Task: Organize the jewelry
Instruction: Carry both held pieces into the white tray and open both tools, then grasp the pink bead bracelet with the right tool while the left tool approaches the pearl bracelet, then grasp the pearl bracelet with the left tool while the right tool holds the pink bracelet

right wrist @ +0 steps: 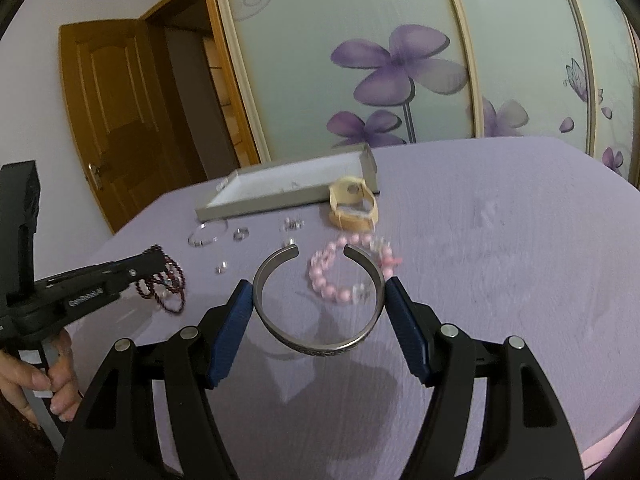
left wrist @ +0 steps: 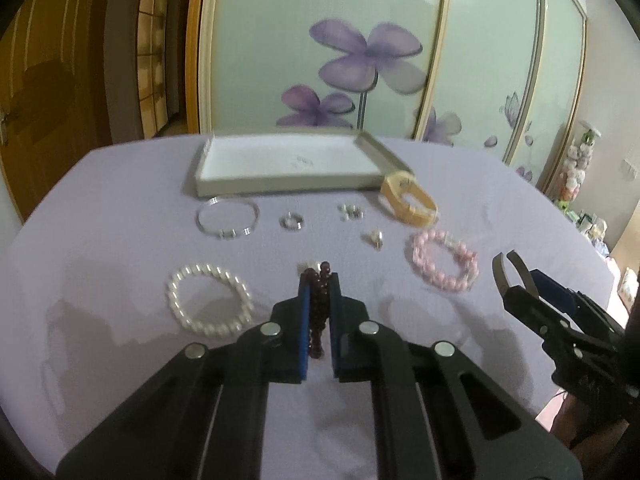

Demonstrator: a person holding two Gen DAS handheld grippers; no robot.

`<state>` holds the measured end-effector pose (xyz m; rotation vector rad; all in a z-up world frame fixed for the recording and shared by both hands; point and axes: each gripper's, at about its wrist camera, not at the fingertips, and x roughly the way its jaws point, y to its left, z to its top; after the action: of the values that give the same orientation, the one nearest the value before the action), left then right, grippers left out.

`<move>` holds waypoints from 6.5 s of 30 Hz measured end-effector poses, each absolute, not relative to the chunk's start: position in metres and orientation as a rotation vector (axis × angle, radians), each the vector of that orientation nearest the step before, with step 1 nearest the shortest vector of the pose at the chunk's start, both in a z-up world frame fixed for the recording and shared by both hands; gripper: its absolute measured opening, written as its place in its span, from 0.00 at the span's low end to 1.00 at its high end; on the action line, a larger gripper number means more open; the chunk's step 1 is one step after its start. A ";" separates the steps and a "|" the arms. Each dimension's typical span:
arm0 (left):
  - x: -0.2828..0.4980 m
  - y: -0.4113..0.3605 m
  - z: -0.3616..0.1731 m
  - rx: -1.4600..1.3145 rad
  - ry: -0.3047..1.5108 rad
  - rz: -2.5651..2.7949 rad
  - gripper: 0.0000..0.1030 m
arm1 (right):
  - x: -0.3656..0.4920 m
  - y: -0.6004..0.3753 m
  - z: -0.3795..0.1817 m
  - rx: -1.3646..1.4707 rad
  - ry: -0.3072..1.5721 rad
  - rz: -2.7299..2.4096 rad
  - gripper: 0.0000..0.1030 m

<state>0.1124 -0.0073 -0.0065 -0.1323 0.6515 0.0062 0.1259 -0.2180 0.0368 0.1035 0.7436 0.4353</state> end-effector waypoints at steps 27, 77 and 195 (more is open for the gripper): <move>0.219 0.054 0.076 -0.127 0.543 -0.008 0.08 | 0.241 -0.199 0.077 0.003 0.719 0.507 0.67; 0.415 0.092 -0.012 -0.130 0.735 0.053 0.11 | 0.400 -0.112 -0.010 -0.139 0.955 0.546 0.82; 0.176 0.070 -0.051 0.052 0.898 0.188 0.09 | 0.205 -0.219 0.006 -0.064 1.012 0.426 0.23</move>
<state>0.1763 0.0698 -0.0513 0.0524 0.8980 0.1878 0.2050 -0.2194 0.0058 -0.0644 1.0120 0.4260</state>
